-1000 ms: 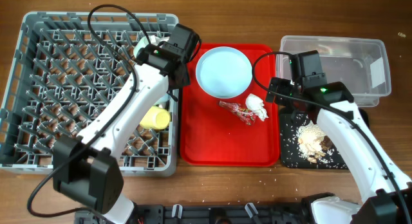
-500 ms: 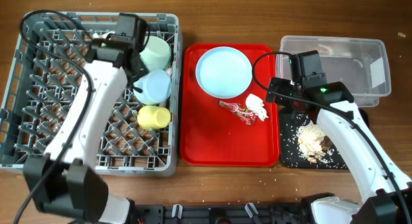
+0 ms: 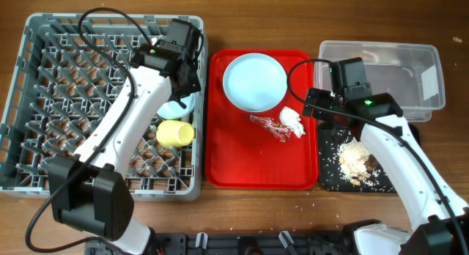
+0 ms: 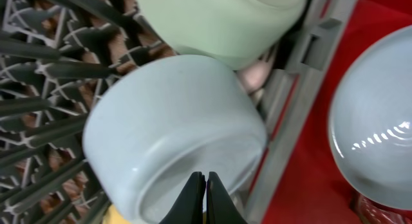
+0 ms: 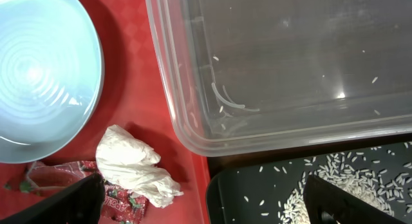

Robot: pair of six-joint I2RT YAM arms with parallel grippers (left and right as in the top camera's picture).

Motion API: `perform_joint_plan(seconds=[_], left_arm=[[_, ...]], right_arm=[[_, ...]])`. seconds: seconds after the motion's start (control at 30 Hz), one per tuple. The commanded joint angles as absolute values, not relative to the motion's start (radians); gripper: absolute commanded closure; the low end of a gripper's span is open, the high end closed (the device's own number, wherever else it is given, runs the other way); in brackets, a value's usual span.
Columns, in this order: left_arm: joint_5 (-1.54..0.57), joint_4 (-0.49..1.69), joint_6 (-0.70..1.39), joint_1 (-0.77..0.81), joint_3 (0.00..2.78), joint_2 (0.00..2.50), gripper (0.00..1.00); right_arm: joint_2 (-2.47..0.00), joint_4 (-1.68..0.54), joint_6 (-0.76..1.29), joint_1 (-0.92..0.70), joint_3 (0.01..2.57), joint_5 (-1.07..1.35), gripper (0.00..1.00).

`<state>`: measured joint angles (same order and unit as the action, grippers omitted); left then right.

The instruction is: Sort waste into correct bins and load items into the dishwasher rack

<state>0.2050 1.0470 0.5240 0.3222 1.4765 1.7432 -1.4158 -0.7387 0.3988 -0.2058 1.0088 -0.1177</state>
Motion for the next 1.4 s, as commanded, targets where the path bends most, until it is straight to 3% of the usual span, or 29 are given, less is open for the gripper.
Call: perform_joint_plan(seconds=[0.0,0.2,0.37,0.6,0.73,0.87,1.13,1.37], left_arm=[[0.252,1.118,0.544,0.269,1.475,1.748,0.96],[0.251,1.232,0.562,0.158,1.475,1.741,0.96],[0.130,1.125,0.565,0.206,1.475,1.662,0.96],[0.132,1.024,0.563,0.262,1.443,1.715,0.96],[0.305,0.961,0.561,0.239,1.423,1.775,0.96],[0.319,0.956,0.583,0.154,1.424,1.779,0.96],[0.121,0.949,0.581,0.179,1.427,1.657,0.96],[0.057,0.947,0.580,0.179,1.424,1.774,0.96]], right_arm=[[-1.421,-0.737,0.393,-0.204,1.022,-0.138,0.00],[-1.421,-0.737,0.393,-0.204,1.022,-0.138,0.00],[-1.421,-0.737,0.393,-0.204,1.022,-0.138,0.00],[-1.421,-0.737,0.393,-0.204,1.022,-0.138,0.00],[-1.421,-0.737,0.393,-0.204,1.022,-0.138,0.00],[-1.421,-0.737,0.393,-0.204,1.022,-0.138,0.00],[-1.421,-0.737,0.393,-0.204,1.022,-0.138,0.00],[-1.421,-0.737,0.393,-0.204,1.022,-0.138,0.00]])
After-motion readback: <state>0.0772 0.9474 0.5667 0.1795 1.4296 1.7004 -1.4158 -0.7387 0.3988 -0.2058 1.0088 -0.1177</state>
